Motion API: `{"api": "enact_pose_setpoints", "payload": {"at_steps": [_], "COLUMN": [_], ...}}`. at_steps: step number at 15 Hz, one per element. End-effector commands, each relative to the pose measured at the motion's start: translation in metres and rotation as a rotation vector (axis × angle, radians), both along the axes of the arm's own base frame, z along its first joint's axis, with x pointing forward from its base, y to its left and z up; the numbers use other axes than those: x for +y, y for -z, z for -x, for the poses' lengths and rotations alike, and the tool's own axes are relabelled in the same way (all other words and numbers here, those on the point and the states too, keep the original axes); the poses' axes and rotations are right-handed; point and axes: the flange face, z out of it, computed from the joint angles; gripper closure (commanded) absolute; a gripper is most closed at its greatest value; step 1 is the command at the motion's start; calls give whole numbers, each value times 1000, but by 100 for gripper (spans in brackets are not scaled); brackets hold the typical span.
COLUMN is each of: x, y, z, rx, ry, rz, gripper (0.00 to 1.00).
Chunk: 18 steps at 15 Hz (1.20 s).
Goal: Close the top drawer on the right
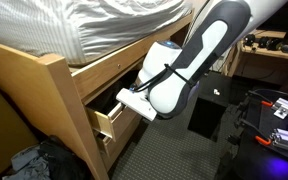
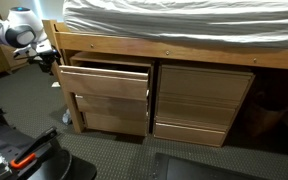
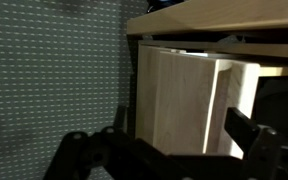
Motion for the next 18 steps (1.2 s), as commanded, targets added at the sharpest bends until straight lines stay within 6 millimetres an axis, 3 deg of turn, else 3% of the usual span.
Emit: {"api": "enact_pose_setpoints", "payload": {"at_steps": [1, 2, 3, 5, 8, 10, 14, 16, 18], "x": [14, 13, 9, 10, 12, 15, 24, 40, 28], "y": [32, 41, 28, 42, 44, 62, 79, 81, 91], "z": [7, 10, 11, 15, 14, 13, 15, -7, -12], "rx": [6, -7, 20, 15, 8, -67, -245, -281, -298], "ry": [11, 20, 7, 17, 17, 33, 83, 85, 102], "rz": [-1, 32, 7, 27, 31, 12, -84, -75, -35], "gripper": [0, 0, 0, 0, 0, 0, 0, 0, 0]}}
